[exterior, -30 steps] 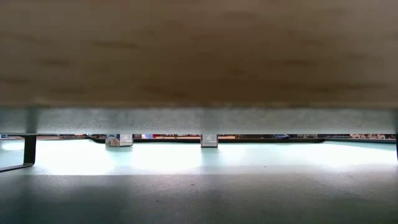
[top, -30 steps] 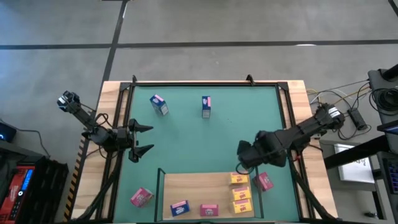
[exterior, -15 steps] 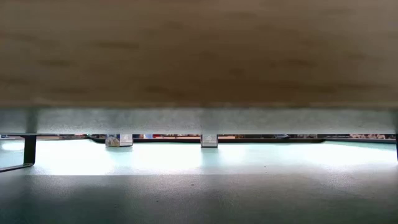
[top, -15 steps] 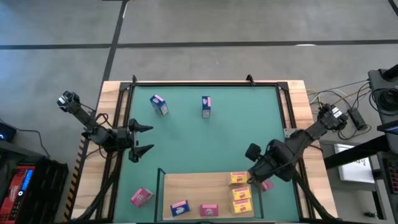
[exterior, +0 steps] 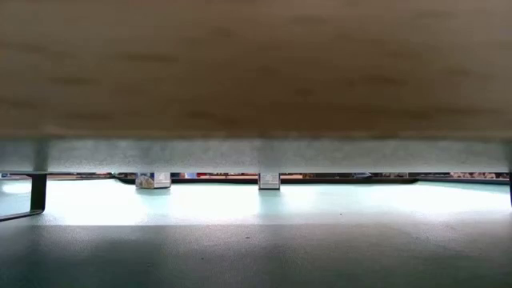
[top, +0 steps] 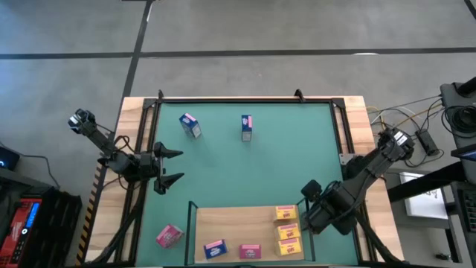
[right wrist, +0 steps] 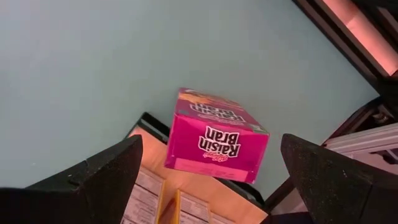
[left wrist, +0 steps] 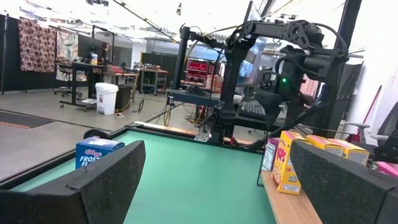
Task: Stack cereal on shelf
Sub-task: Put the right violet cereal box on the shelf aligned with the other violet cereal box
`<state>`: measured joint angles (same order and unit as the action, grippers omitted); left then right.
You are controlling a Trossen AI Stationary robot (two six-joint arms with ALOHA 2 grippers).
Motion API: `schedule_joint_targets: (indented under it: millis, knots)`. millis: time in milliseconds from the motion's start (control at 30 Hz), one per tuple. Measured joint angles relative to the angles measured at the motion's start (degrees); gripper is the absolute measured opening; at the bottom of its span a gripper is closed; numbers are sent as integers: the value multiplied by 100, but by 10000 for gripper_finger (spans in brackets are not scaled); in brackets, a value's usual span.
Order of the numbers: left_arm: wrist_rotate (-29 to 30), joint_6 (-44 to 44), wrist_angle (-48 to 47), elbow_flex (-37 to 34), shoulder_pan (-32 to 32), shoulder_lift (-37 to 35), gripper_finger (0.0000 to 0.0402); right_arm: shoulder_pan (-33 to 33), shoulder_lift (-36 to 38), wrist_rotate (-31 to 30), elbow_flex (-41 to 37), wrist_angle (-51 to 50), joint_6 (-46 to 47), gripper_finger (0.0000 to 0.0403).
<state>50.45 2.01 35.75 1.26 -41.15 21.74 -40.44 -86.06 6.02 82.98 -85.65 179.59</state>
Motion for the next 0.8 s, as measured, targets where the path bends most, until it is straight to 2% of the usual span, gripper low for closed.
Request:
schedule_joint_targets:
  millis: [800]
  knots:
    - [1,1,-2,0,0,9,384,-339,-365,-15,0,197,42,370]
